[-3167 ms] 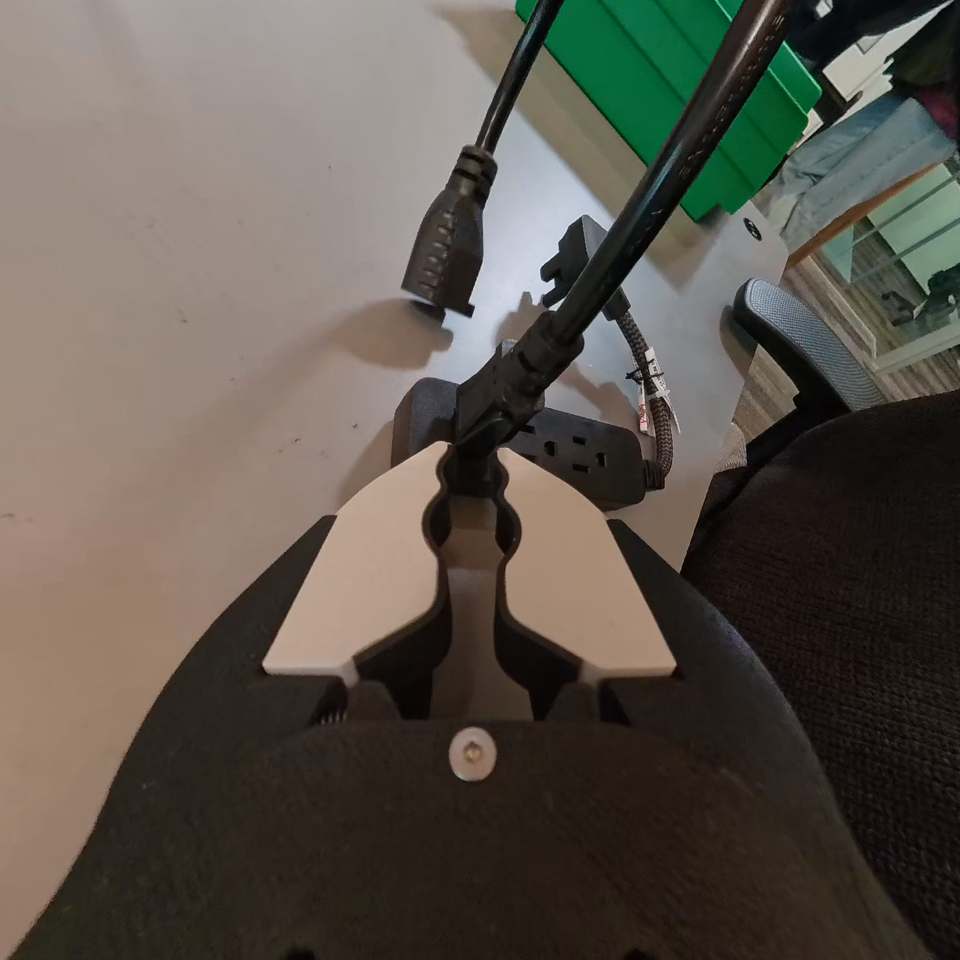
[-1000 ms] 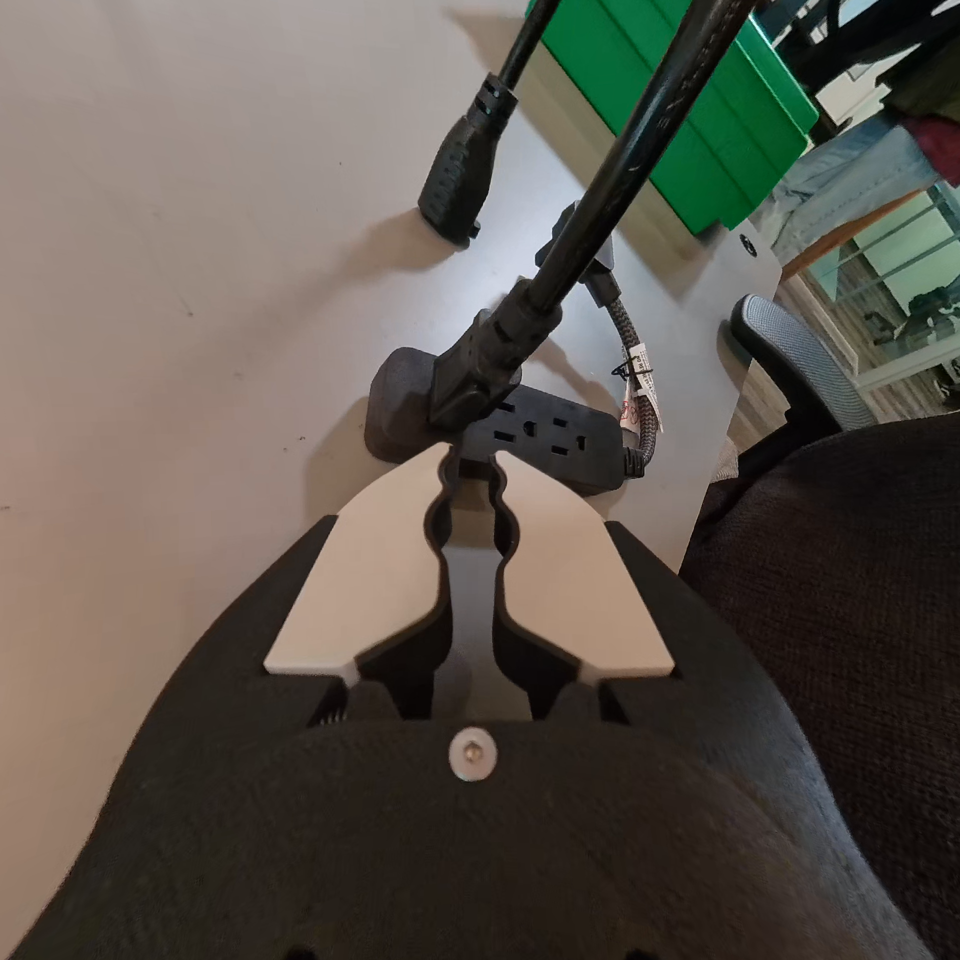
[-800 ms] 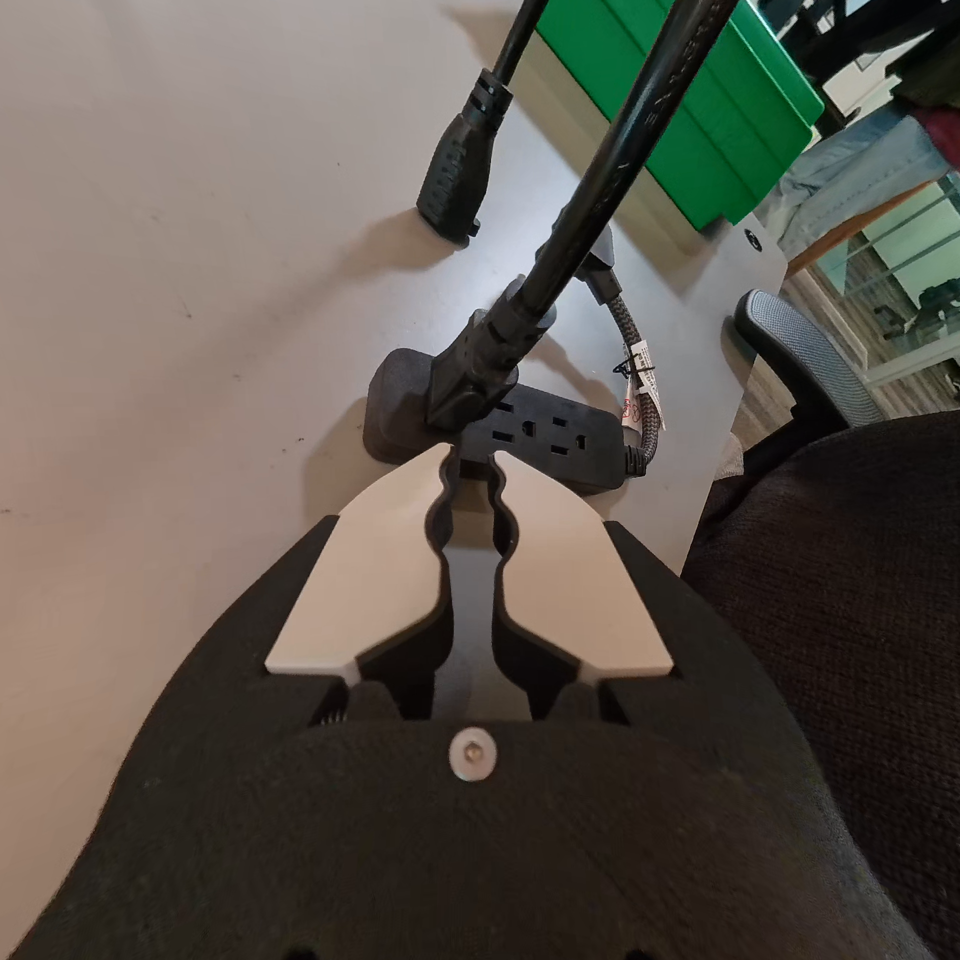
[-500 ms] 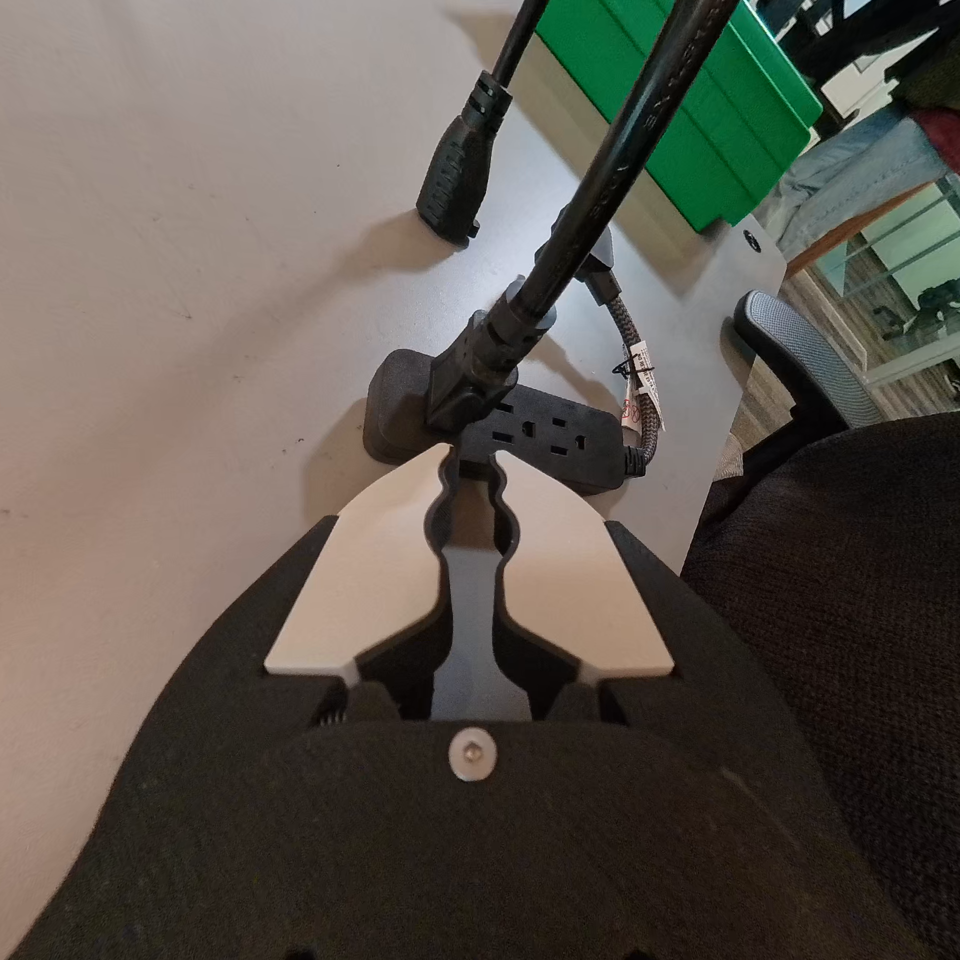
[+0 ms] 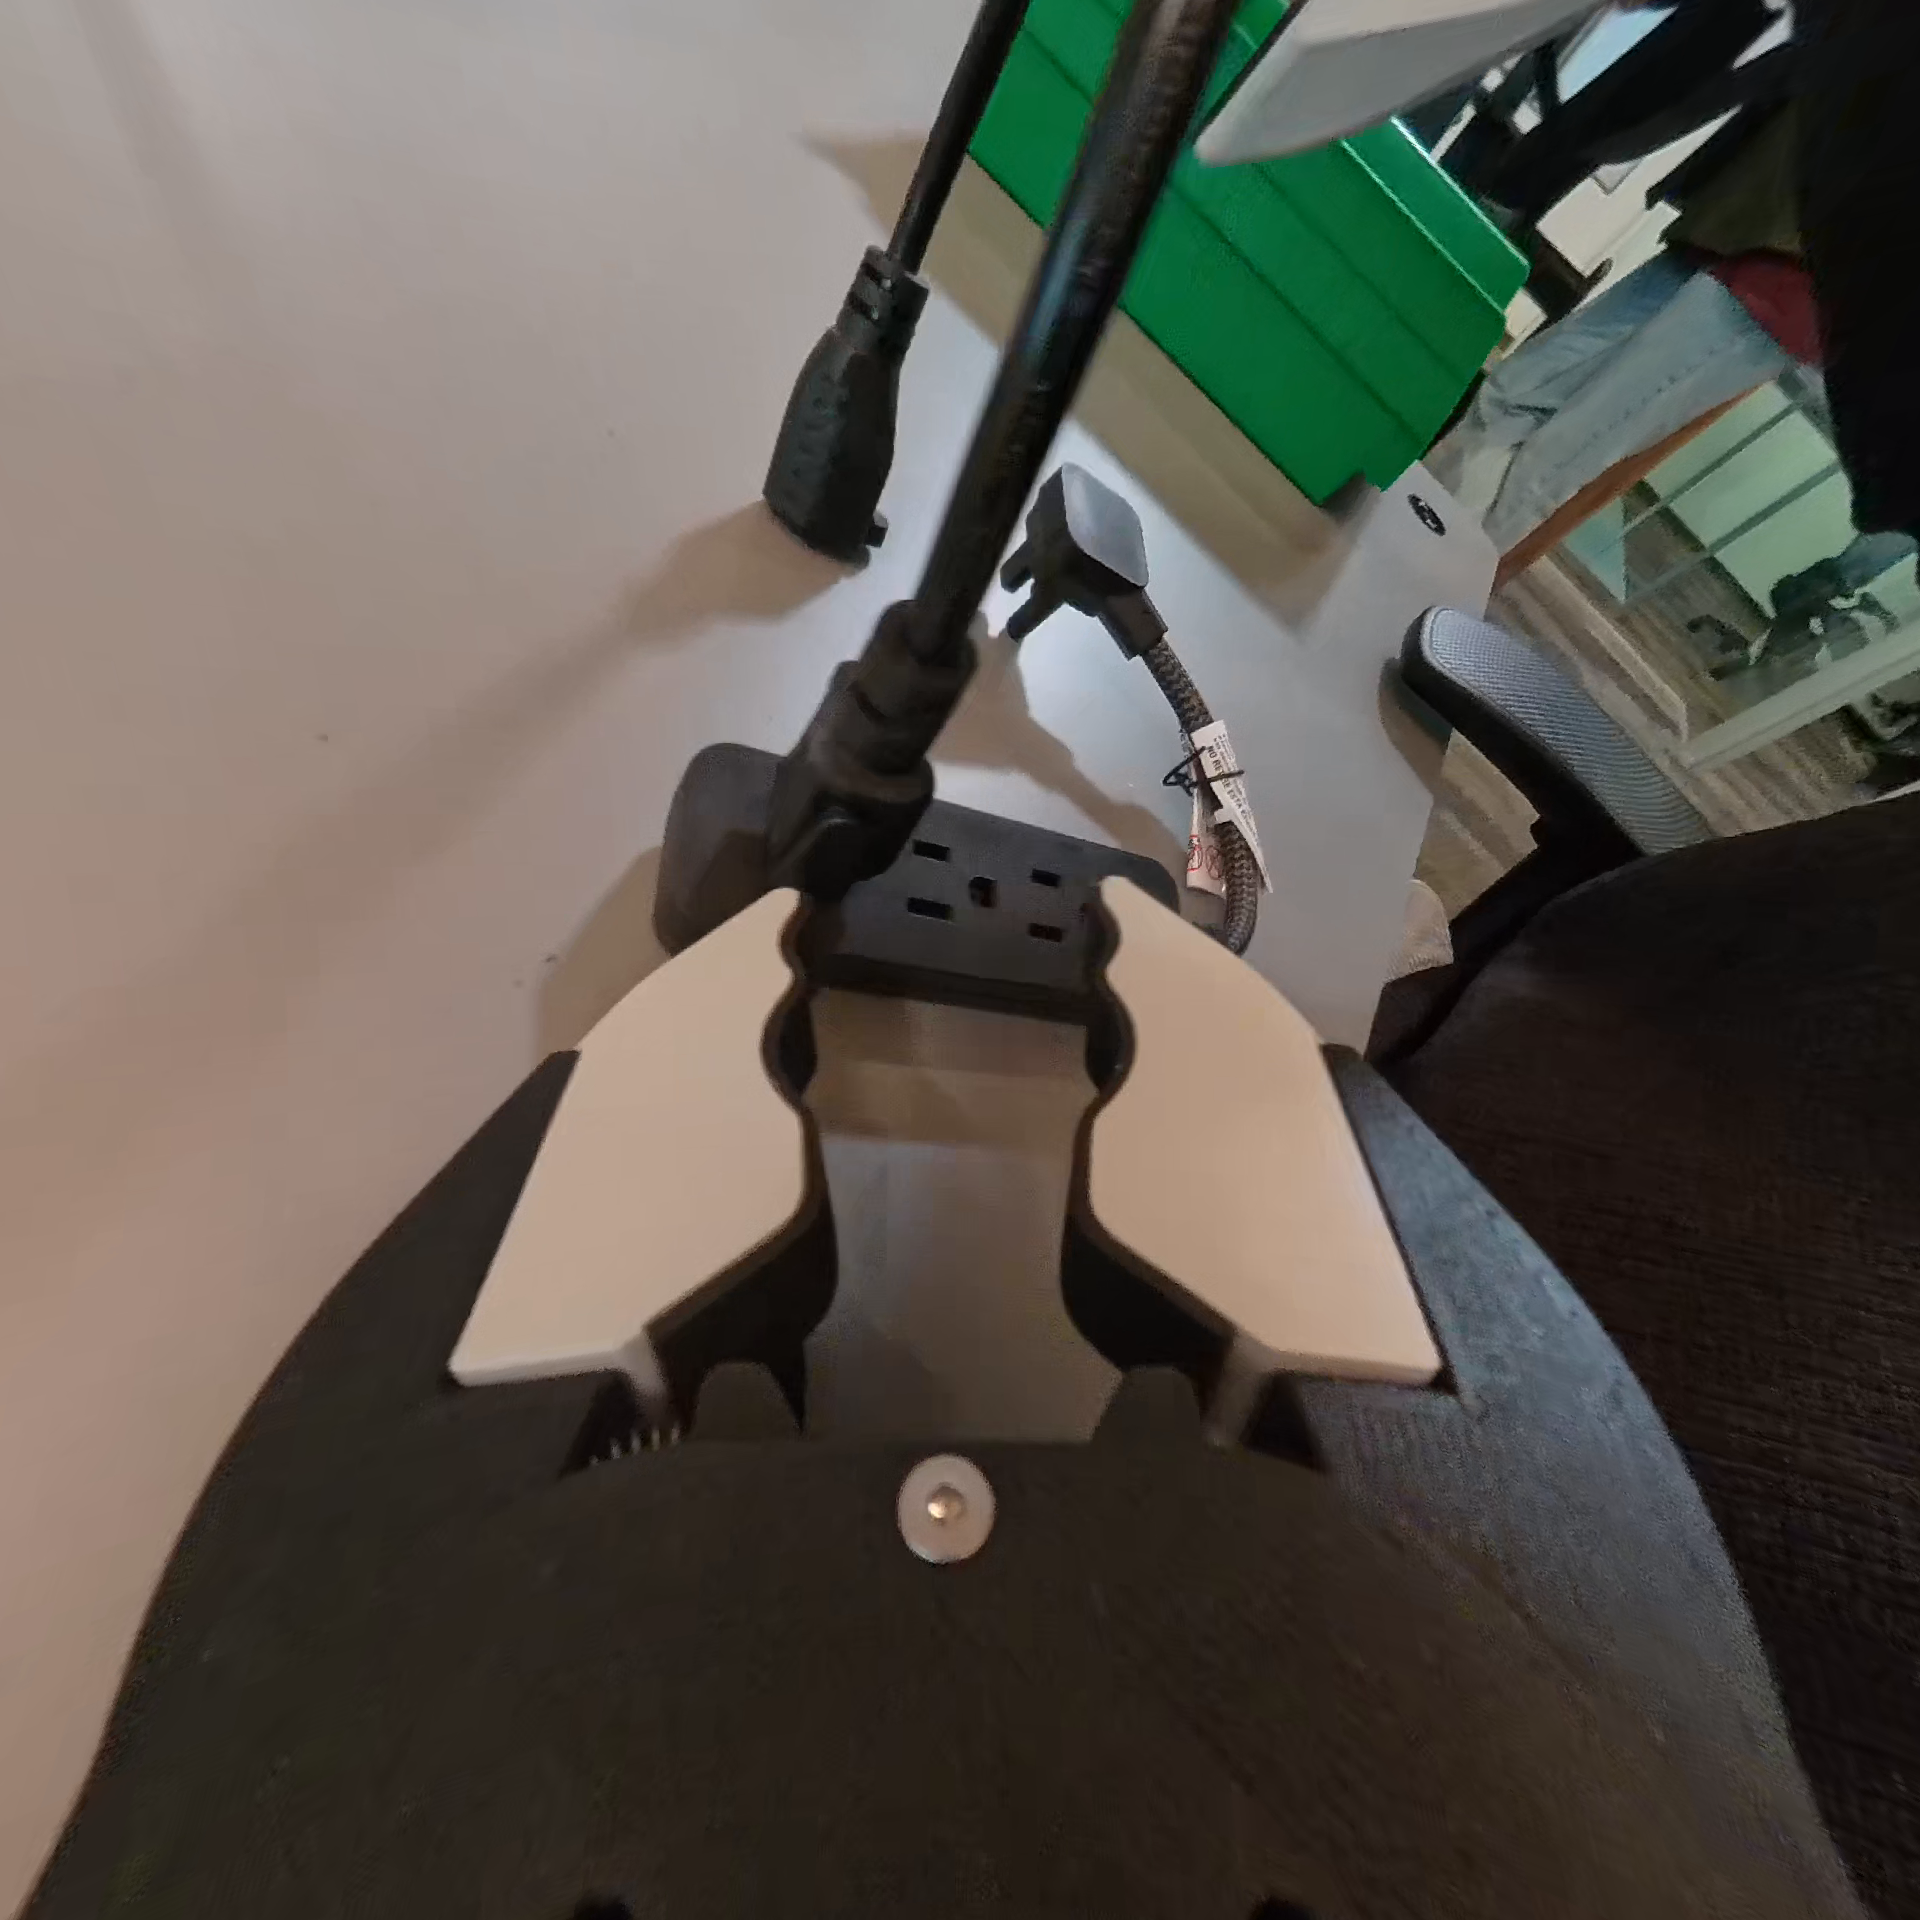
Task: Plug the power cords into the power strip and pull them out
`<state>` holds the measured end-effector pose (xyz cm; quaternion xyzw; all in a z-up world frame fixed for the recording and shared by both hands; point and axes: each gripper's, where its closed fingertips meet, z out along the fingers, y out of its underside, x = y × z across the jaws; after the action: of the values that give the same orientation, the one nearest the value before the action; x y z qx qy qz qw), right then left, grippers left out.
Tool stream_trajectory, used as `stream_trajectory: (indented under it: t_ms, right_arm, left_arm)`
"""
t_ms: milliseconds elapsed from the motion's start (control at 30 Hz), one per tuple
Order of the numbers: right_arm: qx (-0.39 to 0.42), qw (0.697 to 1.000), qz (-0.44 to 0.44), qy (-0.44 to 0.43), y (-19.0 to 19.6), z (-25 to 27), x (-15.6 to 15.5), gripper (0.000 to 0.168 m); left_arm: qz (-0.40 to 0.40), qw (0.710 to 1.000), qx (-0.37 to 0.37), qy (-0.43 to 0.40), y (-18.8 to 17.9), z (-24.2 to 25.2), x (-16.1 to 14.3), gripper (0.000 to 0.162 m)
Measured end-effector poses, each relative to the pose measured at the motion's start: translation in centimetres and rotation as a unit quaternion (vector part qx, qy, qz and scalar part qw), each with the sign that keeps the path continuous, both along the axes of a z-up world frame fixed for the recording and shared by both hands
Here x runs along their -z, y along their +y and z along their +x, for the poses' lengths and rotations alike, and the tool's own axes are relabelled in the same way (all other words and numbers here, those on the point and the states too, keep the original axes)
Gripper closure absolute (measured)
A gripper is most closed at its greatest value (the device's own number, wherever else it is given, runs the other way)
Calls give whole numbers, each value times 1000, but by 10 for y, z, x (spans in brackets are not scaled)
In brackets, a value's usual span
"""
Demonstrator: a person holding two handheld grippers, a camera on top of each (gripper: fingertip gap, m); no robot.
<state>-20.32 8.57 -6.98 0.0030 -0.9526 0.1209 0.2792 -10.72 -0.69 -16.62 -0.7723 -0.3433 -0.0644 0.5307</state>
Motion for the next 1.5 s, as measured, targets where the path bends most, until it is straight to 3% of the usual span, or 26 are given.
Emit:
stream_trajectory:
  t_ms: [33,167,333,400,533,567,867,933,1033,1267,1400,1500]
  right_arm:
    - [7,1000,-9,-13,2,0,5,77]
    - [35,996,-47,-65,6,-1,27,74]
    - [77,982,-99,-139,6,-3,66,86]
    - [81,979,-117,-148,6,-6,75,104]
    - [73,984,-142,-85,11,-28,65,161]
    - [72,985,-138,-71,13,-32,62,161]
    - [43,990,16,130,41,-67,39,159]
    - [39,988,51,141,44,-68,41,158]
    - [43,989,77,121,44,-62,52,140]
    - [75,996,27,44,45,-52,39,101]
    - [68,997,-43,9,32,-37,9,93]
    - [15,997,-74,18,7,-18,-23,91]
  left_arm:
    - [-5,1000,-1,9,1,-1,0,104]
    - [-21,999,-5,27,1,-2,0,99]
    - [-13,1000,-14,21,-1,-5,-1,100]
    - [-13,1000,-16,20,-2,-5,-1,100]
    - [-15,1000,-16,20,-1,-5,0,100]
    - [-15,1000,-15,20,-1,-5,0,101]
    - [-19,1000,-11,16,0,-4,2,101]
    - [-20,1000,-9,15,0,-3,2,101]
    - [-23,1000,-7,15,1,-3,3,101]
    - [-22,1000,-6,7,1,-2,4,101]
    - [-9,1000,-10,-9,0,-3,4,102]
    - [1,1000,-27,-5,-7,-8,1,102]
